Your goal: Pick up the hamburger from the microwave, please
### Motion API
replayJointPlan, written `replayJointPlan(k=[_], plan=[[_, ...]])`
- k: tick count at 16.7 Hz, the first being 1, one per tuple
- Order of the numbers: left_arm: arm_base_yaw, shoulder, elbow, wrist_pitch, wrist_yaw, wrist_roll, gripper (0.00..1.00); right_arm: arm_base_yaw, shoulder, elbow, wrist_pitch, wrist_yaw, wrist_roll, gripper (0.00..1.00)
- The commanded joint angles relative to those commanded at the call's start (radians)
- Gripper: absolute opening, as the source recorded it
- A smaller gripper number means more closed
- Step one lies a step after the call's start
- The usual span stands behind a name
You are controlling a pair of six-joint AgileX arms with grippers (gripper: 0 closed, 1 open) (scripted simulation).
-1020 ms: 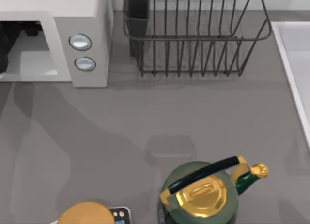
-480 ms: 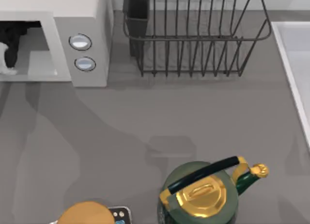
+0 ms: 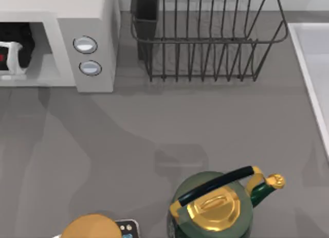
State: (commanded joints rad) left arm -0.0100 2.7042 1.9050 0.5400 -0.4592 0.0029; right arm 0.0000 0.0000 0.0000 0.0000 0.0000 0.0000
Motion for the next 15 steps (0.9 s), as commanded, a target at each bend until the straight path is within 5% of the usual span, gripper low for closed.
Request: replayJointPlan(k=[15], plan=[[-0.669,-1.028,-0.988,-0.203,-0.167,-0.248,0.0,0.0,0.0,0.0,0.0,0.0,0.0,1.0]])
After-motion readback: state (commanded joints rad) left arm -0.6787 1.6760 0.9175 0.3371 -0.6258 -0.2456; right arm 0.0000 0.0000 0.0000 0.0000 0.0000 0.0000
